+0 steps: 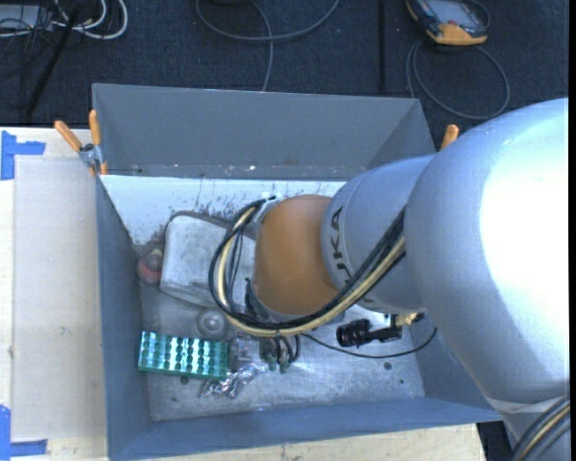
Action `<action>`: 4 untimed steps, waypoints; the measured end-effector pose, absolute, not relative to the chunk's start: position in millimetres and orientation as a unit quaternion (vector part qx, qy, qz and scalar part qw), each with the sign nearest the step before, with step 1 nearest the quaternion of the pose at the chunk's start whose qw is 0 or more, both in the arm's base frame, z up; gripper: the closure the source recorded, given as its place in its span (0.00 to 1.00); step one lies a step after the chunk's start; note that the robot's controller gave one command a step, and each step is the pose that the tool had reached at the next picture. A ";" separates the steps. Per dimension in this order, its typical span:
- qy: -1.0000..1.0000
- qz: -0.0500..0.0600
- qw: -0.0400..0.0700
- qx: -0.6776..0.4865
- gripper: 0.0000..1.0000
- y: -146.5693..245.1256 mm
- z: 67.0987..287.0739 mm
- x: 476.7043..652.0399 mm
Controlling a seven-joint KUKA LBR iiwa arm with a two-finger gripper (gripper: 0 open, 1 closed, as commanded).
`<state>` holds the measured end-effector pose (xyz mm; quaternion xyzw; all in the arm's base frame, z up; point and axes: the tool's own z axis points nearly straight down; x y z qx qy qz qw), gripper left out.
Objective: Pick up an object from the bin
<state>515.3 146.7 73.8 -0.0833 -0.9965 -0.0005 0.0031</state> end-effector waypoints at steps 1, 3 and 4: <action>-1.000 0.000 -0.004 -0.003 1.00 129.5 158.2 579.6; -0.991 0.000 0.001 0.136 0.00 90.9 105.3 541.9; -0.985 -0.001 0.002 0.174 0.00 149.5 78.0 525.6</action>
Offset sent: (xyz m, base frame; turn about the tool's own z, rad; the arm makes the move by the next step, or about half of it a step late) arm 0.0614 -0.0166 0.0813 -0.1608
